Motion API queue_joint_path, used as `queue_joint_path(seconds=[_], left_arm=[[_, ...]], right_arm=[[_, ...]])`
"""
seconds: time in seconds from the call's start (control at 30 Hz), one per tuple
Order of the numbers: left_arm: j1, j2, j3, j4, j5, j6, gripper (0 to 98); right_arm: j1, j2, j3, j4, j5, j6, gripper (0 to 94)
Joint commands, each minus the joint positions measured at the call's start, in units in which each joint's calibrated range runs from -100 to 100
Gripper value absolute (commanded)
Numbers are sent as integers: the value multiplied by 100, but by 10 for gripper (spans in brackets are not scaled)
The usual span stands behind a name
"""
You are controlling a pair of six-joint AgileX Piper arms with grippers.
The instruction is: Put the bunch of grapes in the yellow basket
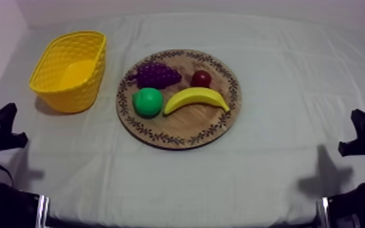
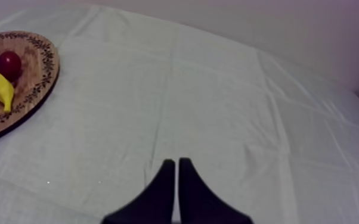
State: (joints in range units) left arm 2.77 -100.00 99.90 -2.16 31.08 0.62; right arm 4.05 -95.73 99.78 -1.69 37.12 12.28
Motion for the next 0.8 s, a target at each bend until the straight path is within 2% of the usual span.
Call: queue_joint_path(seconds=[0.0, 0.33, 0.77], left_arm=[[-17, 3, -1, -5, 4, 12, 0], [-75, 431, -411, 22, -167, 42, 0], [21, 1863, -2480, 8, -197, 95, 0]], right_arm=[[1, -2, -1, 1, 6, 0, 5], [1, -2, -1, 1, 6, 0, 5], [1, -2, -1, 1, 6, 0, 5]])
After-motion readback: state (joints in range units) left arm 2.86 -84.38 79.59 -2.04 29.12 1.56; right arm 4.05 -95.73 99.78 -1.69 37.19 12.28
